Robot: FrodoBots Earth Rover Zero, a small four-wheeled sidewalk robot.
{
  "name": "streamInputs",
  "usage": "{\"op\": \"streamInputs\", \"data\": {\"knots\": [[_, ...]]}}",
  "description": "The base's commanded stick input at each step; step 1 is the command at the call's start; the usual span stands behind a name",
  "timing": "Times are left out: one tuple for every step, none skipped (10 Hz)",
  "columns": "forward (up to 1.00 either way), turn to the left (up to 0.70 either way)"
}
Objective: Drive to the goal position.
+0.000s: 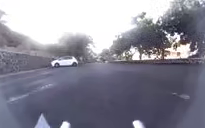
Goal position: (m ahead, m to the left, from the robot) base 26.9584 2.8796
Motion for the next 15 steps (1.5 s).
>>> {"op": "streamInputs", "data": {"knots": [[0.5,0.0],[0.5,0.0],[0.5,0.0],[0.5,0.0],[0.5,0.0],[0.5,0.0],[0.5,0.0],[0.5,0.0],[0.5,0.0],[0.5,0.0],[0.5,0.0],[0.5,0.0],[0.5,0.0],[0.5,0.0],[0.5,0.0]]}}
